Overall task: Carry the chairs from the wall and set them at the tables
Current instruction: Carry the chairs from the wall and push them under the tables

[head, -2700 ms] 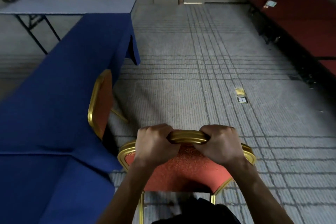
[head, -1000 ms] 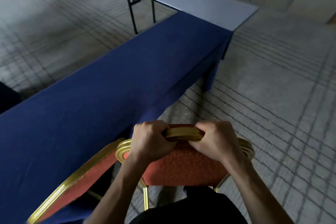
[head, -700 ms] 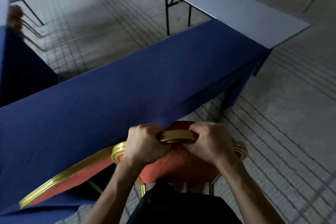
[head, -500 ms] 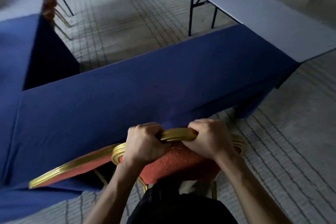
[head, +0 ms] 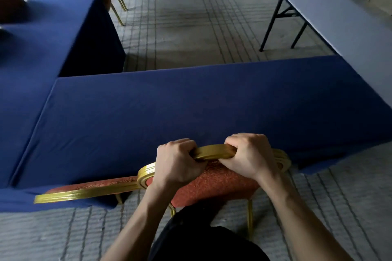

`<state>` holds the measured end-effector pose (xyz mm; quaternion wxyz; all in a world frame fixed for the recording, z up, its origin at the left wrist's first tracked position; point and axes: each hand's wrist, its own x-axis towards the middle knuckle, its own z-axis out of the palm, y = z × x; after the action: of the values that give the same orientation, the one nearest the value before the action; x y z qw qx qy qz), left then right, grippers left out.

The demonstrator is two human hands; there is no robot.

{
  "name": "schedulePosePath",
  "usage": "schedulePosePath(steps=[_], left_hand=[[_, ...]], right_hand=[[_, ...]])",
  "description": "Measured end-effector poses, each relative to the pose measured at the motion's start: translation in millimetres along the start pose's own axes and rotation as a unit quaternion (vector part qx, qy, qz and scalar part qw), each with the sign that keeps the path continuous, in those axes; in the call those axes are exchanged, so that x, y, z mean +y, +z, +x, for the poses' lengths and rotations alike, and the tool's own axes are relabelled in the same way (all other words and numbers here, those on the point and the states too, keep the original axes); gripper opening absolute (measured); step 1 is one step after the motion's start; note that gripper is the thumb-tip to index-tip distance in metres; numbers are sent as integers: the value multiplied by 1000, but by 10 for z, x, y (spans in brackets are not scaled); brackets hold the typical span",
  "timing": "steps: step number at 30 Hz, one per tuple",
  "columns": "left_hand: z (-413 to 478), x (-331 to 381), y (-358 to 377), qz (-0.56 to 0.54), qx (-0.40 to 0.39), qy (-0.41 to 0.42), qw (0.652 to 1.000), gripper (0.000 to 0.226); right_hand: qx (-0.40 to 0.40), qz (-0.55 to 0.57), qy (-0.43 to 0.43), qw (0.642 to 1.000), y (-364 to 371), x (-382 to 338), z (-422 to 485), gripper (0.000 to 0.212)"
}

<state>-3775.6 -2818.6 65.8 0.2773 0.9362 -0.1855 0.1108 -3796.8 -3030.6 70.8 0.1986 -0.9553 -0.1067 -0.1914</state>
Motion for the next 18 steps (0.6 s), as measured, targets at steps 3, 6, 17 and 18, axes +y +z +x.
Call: schedulePosePath(steps=[3, 6, 17, 18], left_hand=[[55, -146, 193, -7, -21, -25, 999, 43], [161, -250, 420, -9, -35, -43, 998, 44], [964, 18, 888, 26, -67, -9, 997, 37], [956, 6, 887, 25, -68, -10, 997, 36]], right_hand=[[-14, 4, -11, 1000, 233, 123, 76, 45], [-28, 5, 6, 1000, 456, 285, 124, 42], [-17, -13, 85, 996, 419, 1020, 482, 34], [-16, -15, 80, 997, 440, 1024, 472, 36]])
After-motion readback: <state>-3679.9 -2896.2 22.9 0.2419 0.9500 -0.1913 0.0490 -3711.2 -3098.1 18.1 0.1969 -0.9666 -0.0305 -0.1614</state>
